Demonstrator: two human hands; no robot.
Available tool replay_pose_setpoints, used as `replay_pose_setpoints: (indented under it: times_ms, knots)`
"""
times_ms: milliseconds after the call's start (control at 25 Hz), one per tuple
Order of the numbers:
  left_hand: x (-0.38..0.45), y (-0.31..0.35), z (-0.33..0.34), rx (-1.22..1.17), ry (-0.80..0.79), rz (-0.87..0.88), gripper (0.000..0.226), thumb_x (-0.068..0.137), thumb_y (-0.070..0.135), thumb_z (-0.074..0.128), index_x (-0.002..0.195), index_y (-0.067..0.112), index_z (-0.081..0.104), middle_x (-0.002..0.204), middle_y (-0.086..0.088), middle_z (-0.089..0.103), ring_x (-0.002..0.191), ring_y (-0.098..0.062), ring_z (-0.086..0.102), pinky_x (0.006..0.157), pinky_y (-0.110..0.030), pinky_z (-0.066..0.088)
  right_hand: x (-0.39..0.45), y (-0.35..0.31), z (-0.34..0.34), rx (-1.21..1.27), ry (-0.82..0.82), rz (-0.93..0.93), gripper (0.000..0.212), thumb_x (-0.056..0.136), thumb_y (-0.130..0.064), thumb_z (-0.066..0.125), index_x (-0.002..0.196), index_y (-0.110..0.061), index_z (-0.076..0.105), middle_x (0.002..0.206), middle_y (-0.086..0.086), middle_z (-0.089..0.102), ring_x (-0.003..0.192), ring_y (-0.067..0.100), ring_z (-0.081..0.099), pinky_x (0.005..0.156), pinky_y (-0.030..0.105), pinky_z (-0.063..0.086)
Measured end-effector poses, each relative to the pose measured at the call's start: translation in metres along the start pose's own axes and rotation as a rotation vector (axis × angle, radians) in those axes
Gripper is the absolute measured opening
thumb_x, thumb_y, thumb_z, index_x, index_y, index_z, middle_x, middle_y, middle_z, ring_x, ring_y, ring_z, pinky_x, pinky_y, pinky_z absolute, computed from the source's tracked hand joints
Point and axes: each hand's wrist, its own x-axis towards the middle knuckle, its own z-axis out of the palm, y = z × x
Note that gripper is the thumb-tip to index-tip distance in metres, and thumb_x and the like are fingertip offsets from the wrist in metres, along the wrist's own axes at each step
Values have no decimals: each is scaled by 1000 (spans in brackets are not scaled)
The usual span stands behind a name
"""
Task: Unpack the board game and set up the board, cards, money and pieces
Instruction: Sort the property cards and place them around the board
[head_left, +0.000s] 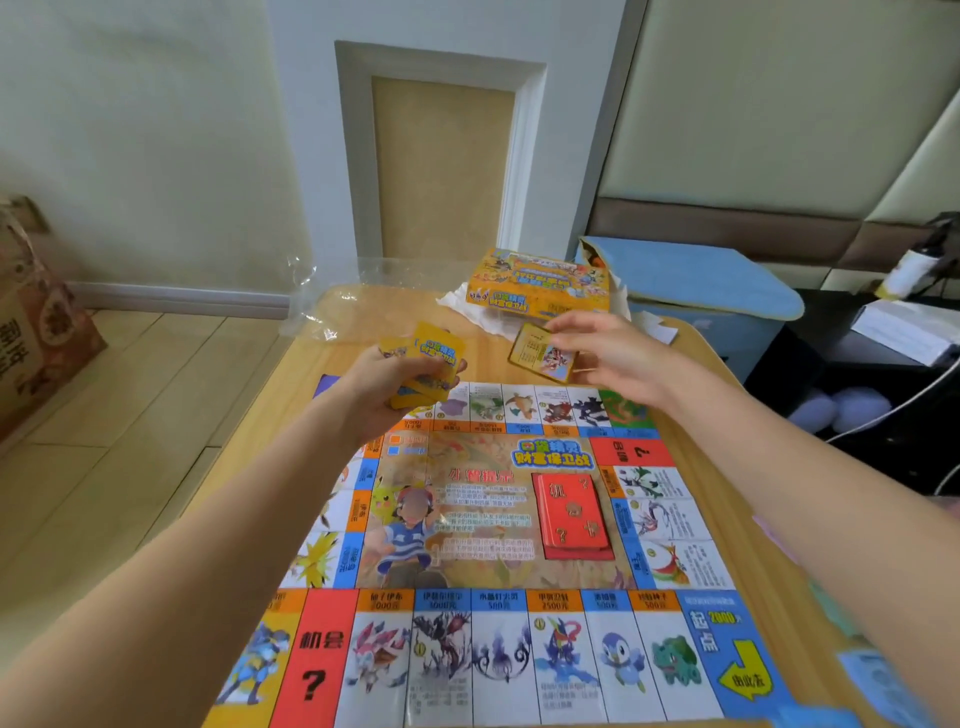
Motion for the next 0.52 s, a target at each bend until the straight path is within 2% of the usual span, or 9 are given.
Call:
replay_pose_setpoints:
  times_ms: [80, 200, 320, 400, 520]
  knots:
    - [-11, -7, -2, 66, -21, -43, 8, 87, -3, 55, 87, -2, 62, 78, -10, 72, 64, -16, 69, 59, -22, 57, -14, 0, 11, -189, -134, 12, 14, 94, -7, 52, 92, -18, 60, 85, 3, 54, 72, 11, 53, 54, 22, 48]
    - [-37, -16, -4, 114, -26, -84, 9, 88, -4, 54, 84, 0, 61, 68, -7, 71, 57, -15, 68, 53, -23, 56, -38, 8, 29, -332, -222, 2, 16, 92, -3, 54, 92, -16, 62, 89, 7, 52, 68, 10, 51, 43, 16, 44]
    - [-62, -22, -6, 122, -34, -89, 11, 86, -5, 54, 83, 2, 61, 69, -7, 71, 58, -16, 68, 53, -24, 56, -69, 17, 41, -341, -304, -19, 25, 84, 6, 61, 101, -11, 62, 80, 9, 55, 64, 13, 56, 48, 17, 47]
    - [-79, -26, -8, 164, -14, -103, 9, 85, -5, 56, 82, 1, 62, 69, -8, 71, 55, -17, 67, 52, -25, 55, -91, 20, 50, -311, -273, -32, 30, 79, 6, 67, 102, -10, 59, 72, 9, 57, 61, 13, 59, 52, 17, 49]
    - [-105, -36, -15, 180, 73, -112, 9, 84, -5, 59, 85, 4, 61, 71, -9, 70, 55, -17, 67, 50, -25, 55, -120, 28, 66, -340, -221, -38, 28, 77, 5, 69, 102, -3, 59, 78, 9, 62, 62, 12, 61, 56, 13, 50]
